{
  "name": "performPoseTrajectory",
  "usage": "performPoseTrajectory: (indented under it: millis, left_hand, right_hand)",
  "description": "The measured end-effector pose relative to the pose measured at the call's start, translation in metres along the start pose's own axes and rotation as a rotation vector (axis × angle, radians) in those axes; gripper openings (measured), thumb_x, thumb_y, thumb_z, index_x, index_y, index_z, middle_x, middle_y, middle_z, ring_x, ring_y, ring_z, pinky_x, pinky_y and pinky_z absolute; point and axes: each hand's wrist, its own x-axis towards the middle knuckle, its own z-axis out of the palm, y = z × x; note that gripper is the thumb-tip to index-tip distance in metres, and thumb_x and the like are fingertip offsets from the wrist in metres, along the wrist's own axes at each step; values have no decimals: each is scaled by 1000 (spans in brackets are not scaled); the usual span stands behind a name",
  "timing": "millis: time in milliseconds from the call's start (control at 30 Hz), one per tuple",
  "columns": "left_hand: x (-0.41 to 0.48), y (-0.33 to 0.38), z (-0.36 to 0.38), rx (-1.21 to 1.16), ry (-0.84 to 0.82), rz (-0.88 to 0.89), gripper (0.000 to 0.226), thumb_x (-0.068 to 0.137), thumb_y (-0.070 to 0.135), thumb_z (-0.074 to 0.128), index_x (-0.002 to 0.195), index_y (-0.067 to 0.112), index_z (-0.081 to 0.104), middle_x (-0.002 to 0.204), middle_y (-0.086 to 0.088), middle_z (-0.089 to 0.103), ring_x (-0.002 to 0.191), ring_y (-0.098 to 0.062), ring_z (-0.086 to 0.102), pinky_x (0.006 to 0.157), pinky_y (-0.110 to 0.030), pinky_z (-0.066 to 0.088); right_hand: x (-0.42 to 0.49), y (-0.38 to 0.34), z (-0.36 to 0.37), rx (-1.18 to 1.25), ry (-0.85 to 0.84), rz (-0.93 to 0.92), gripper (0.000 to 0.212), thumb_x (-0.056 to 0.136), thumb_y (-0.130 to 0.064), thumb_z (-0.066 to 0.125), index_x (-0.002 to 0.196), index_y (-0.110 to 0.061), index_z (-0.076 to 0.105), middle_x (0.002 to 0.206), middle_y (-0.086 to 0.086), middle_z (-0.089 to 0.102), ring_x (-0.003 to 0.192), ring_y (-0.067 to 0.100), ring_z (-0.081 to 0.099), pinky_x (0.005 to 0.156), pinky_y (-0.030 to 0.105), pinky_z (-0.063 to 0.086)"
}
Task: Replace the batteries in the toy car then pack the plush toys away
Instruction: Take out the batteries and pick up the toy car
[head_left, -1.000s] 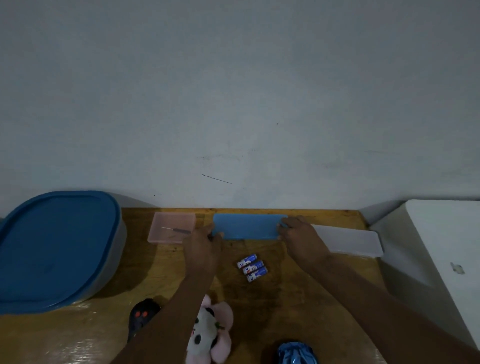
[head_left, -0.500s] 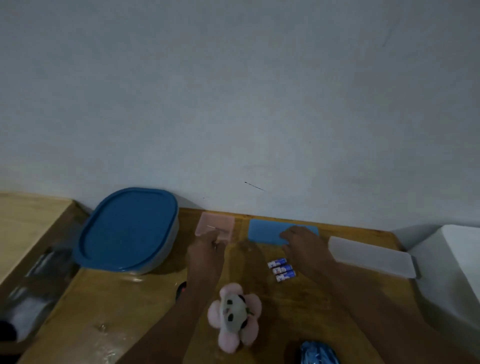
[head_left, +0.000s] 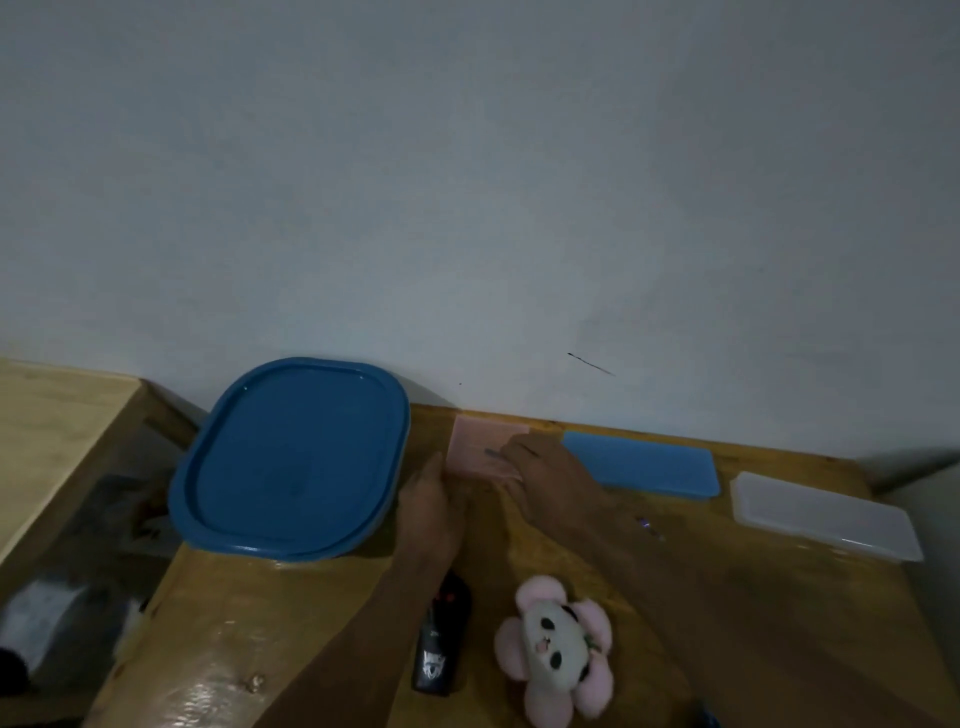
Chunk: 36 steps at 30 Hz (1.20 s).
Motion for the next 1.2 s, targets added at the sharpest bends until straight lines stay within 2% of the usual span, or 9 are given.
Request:
performPoseTrajectory:
  millis: [200,367,467,600,733,867,967,1067,1200]
  left_hand:
    - [8,-6,5,-212,-36,-8,26,96,10,53,121,11,62,109,-1,68,93,-7,60,82,-18,44]
    - [9,-2,-1,-465,-46,-13,27,95,-1,52,115,13,63,94,14,64,80,16,60,76,-6,49]
    - [12,-3,0,-475,-22,-11,24,95,2,53,115,5,66,97,9,66,83,7,60,77,-8,50]
    - [11,-8,2,-465,-41,-35,20,96,9,55,111,8,69,96,2,72,88,-5,66,79,-23,53]
    - [10,-4,0,-477,-36,-53,14,93,2,55,96,2,69,80,7,63,73,8,61,62,-4,40]
    - [11,-5,3,-488,-46,-63,15,94,-1,53,97,-5,67,79,9,56,69,13,57,61,-8,40]
    - [13,-5,3,-426,-44,-73,17,96,4,52,101,-2,68,92,-5,58,83,-12,59,61,-9,37]
    - [12,-6,1,-375,-49,-62,16,96,9,53,103,6,68,90,2,55,81,-10,54,60,-9,34]
    - [10,-5,-1,-325,-57,-21,23,98,12,50,113,9,67,96,-2,59,81,-7,53,64,-9,36]
  right_hand:
    - [9,-3,20,-127,-45,17,39,89,-31,38,106,-7,65,102,11,67,91,28,64,80,35,54]
    - [9,-2,35,-290,49,7,40,89,-32,42,102,-6,69,97,12,68,88,27,65,73,33,55]
    - [16,-1,37,-400,32,-28,30,88,-29,52,97,-4,67,90,15,65,81,31,63,62,40,56]
    - [23,-8,30,-570,-13,-124,24,76,-23,73,87,-2,68,75,13,62,65,29,59,46,34,49]
    - [29,-18,28,-677,-74,-205,23,62,-17,83,72,-2,69,60,12,60,47,24,56,37,26,43]
    - [33,-20,27,-721,-83,-291,24,57,-13,86,66,-1,67,54,13,57,41,23,53,35,25,42]
    - [34,-20,24,-688,-30,-283,26,54,-16,87,66,-3,68,54,11,58,42,21,54,35,23,42]
    - [31,-16,20,-596,1,-206,29,58,-22,85,75,-5,70,65,11,62,53,23,59,40,26,45]
    - [18,-2,22,-416,-54,-73,29,78,-23,72,103,-9,66,104,16,65,90,32,63,65,41,57]
